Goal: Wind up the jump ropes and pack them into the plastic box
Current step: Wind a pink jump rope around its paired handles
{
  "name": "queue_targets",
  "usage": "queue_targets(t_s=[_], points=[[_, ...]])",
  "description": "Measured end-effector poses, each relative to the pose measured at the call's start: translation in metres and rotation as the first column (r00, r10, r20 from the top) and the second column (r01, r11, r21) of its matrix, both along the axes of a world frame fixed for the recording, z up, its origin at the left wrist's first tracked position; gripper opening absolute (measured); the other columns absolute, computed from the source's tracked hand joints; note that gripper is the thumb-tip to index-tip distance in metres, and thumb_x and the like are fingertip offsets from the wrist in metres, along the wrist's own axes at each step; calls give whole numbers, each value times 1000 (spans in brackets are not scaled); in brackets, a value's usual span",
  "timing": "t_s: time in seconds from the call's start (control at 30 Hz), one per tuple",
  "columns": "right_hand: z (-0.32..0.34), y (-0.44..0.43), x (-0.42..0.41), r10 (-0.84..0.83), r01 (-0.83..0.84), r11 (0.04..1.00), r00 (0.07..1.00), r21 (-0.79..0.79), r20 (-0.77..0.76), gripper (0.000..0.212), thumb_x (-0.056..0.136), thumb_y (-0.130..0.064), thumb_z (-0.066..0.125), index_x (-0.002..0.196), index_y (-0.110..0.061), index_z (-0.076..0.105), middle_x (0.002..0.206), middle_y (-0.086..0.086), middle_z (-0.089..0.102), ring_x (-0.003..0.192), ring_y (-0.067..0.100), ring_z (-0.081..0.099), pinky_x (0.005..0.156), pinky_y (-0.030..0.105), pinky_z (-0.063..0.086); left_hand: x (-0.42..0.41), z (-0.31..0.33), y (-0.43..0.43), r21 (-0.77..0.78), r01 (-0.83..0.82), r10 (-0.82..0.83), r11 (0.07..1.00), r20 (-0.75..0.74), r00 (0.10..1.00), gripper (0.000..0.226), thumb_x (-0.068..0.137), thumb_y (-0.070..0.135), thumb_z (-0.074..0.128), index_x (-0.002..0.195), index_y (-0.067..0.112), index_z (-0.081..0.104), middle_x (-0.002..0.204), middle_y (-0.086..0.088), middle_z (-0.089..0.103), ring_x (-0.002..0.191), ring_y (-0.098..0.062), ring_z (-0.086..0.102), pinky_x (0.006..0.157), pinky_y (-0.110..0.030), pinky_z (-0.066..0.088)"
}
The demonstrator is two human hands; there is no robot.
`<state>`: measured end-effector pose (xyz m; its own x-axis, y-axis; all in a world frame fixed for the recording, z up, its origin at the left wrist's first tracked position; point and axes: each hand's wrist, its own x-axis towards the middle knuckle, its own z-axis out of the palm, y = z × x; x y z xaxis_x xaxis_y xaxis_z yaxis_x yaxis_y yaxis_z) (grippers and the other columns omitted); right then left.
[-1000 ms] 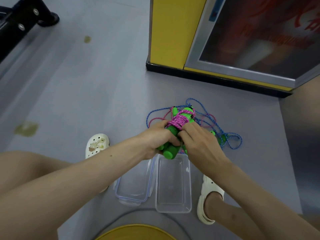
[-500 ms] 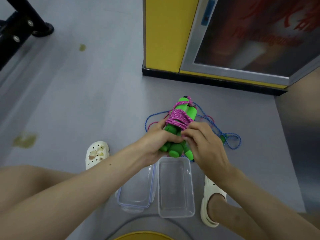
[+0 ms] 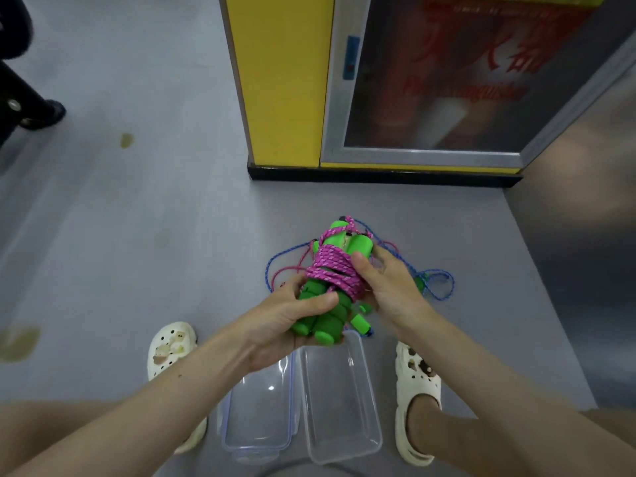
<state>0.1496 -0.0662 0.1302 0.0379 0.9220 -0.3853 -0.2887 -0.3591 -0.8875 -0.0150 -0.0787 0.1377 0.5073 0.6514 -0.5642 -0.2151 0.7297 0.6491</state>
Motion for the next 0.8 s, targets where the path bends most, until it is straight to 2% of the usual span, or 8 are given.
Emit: queue_targets(t_s=[0.13,0.2,0.3,0.5,0.57,0.63,0.7,0.8], points=[[-8,0,1,-44,44,999,998,-8,55,31,92,-17,56,121,-4,55,96,5,72,84,17,71,69,29,58,6,-1,-1,21,-30,32,999,-75,997,57,70,10,73,123,10,53,109,-16,69,97,-33,68,80,-50,57],[-9,0,1,-63,61,996,998,-63,-29,31,94,-18,53,122,-6,54,99,5,71,85,16,70,69,29,58,8,-1,0,27,-39,42,999,-109,993,49,75,7,69,122,8,55,109,-17,69,96,-33,68,82,-49,56],[-9,1,2,-54,26,990,979,-141,-198,37,98,-25,44,130,-7,50,119,13,65,104,24,65,81,36,57,8,-1,3,49,-55,61,997,-139,988,33,86,2,60,118,6,57,104,-18,70,90,-32,69,79,-47,56],[-15,-7,0,-154,95,974,944,-207,-291,37,99,-19,44,134,-9,45,128,19,57,107,28,61,81,39,56,11,-3,-8,63,-76,86,995,-183,979,31,88,0,55,118,2,57,105,-23,68,91,-34,67,80,-48,55],[-7,-12,-3,-118,25,952,949,-305,-292,40,99,-38,39,126,-11,51,123,18,60,105,28,61,82,42,53,10,-6,-15,47,-123,130,991,-173,976,34,88,0,55,121,1,55,101,-21,69,86,-30,69,76,-45,57],[2,-18,-4,-141,17,926,942,-377,-304,52,95,-56,33,112,-13,57,105,16,63,92,26,62,72,41,52,11,-7,-22,34,-166,169,986,-165,972,34,88,1,56,122,5,55,93,-14,71,75,-24,71,69,-40,58],[10,-28,-1,-171,58,914,953,-401,-251,55,93,-59,34,109,-13,58,93,14,62,80,25,61,61,37,50,16,-4,-33,56,-163,171,985,-198,965,33,88,0,58,119,10,55,92,-10,71,72,-21,70,64,-37,59],[15,-48,2,-47,-22,918,986,-396,-163,44,95,-53,40,109,-15,60,93,10,62,76,21,60,59,31,51,25,0,-54,193,-37,110,981,-386,916,43,84,-5,62,121,10,47,92,-8,64,72,-20,65,56,-31,56]])
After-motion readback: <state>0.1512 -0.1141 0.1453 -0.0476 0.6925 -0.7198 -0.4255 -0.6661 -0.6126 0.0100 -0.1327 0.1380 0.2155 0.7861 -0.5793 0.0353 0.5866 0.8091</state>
